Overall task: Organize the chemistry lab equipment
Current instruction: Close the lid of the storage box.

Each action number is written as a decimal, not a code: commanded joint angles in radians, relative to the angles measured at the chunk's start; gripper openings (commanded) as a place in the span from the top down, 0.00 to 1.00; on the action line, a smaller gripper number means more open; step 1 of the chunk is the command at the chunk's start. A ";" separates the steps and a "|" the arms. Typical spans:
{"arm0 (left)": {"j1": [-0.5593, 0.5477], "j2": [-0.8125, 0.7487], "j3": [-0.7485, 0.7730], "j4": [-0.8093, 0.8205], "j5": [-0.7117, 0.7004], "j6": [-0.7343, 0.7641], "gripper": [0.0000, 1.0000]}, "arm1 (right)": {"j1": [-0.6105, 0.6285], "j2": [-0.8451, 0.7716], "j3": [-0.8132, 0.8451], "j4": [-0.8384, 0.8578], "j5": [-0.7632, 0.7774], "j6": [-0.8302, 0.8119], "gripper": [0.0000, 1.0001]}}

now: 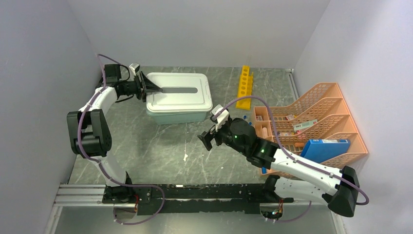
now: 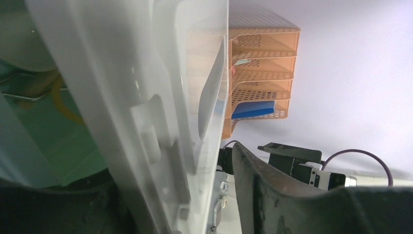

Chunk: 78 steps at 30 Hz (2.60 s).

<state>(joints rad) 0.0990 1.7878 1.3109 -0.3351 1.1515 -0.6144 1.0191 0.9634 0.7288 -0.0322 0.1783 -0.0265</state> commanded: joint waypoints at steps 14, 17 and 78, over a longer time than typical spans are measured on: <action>0.059 -0.054 0.189 -0.475 -0.483 0.319 0.33 | -0.032 0.007 0.000 0.028 -0.023 0.025 0.02; 0.059 -0.072 0.197 -0.498 -0.579 0.328 0.33 | -0.034 0.028 0.017 0.028 0.006 0.025 0.02; -0.151 -0.213 0.044 -0.237 -0.895 0.298 0.07 | -0.404 0.938 0.822 -0.191 -0.113 0.525 0.20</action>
<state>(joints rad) -0.0479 1.5581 1.3655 -0.6060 0.2321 -0.3355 0.6067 1.8641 1.5139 -0.2012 0.1413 0.4767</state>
